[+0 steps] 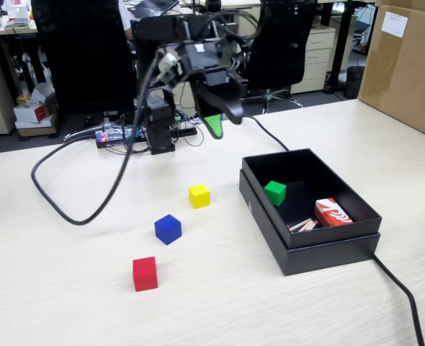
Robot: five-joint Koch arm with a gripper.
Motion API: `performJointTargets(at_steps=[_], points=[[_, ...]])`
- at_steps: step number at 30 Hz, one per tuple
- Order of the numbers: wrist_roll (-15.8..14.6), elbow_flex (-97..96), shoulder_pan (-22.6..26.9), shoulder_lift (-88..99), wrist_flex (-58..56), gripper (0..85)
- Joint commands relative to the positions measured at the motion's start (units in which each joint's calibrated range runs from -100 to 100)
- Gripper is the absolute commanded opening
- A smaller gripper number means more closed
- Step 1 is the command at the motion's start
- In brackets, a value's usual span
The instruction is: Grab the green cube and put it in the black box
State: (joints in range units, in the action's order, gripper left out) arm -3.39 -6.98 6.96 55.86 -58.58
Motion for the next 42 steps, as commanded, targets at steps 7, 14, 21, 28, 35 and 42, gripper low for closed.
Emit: performJointTargets(at_steps=[7, 14, 21, 28, 35, 42], points=[[2.7, -25.8, -5.6, 33.8, 5.2, 49.6], [2.7, -44.0, -10.1, 43.6, 6.7, 52.5], [3.0, -57.6, -12.5, 44.1, 18.0, 52.5], [3.6, -67.4, -12.0, 44.1, 28.1, 52.5], [5.4, -78.7, -10.6, 44.1, 45.2, 52.4], [5.5, -86.7, -8.9, 44.1, 50.9, 52.5]])
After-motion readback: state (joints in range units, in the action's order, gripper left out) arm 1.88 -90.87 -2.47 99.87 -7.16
